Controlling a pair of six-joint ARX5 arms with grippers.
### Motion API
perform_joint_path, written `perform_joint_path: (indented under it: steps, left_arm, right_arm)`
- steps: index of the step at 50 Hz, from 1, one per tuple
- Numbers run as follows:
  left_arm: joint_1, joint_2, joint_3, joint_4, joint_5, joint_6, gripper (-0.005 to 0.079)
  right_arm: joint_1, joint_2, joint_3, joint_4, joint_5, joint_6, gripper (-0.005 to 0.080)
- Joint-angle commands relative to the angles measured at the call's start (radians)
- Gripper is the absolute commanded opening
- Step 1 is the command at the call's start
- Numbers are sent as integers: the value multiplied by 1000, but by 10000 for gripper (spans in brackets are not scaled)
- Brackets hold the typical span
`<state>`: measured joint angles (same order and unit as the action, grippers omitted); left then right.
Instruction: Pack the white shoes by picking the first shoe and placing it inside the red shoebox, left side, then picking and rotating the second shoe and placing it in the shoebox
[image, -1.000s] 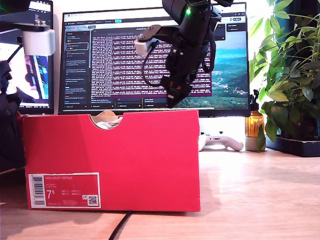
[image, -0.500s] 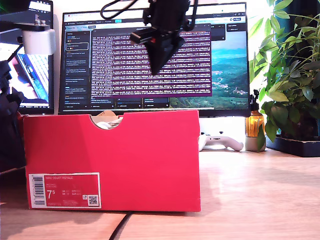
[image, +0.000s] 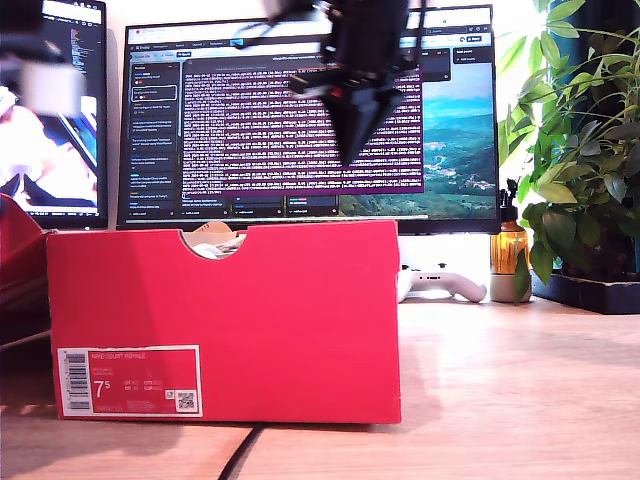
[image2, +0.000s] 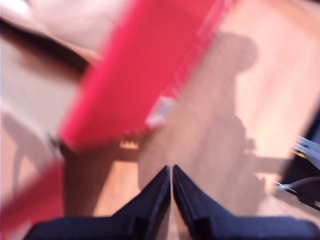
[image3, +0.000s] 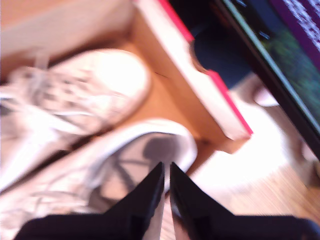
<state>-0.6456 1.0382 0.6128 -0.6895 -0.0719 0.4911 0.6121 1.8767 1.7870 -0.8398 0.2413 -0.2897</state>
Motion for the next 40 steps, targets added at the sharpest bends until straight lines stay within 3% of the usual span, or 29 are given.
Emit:
perform_joint_path:
  steps: [1, 13, 14, 26, 33, 40]
  left_arm:
    - [0, -42, -1, 0, 9, -27, -19]
    - [36, -131, -1, 34, 89, -87, -19]
    - [44, -131, -1, 44, 97, -130, -19]
    - [223, -131, -1, 231, 262, -206, -19]
    - [325, -129, -1, 363, 331, -215, -19]
    - [393, -133, -1, 407, 390, -236, -19]
  right_arm:
    - [-30, -15, 7, -17, -15, 19, -8]
    - [-183, -15, 6, -139, -209, 36, -8]
    - [-196, -16, 6, -140, -215, 40, -8]
    - [-284, -17, 5, -153, -216, 84, -8]
    - [-295, -17, -3, -140, -209, 111, -8]
    - [-294, -17, -6, -138, -204, 110, -8]
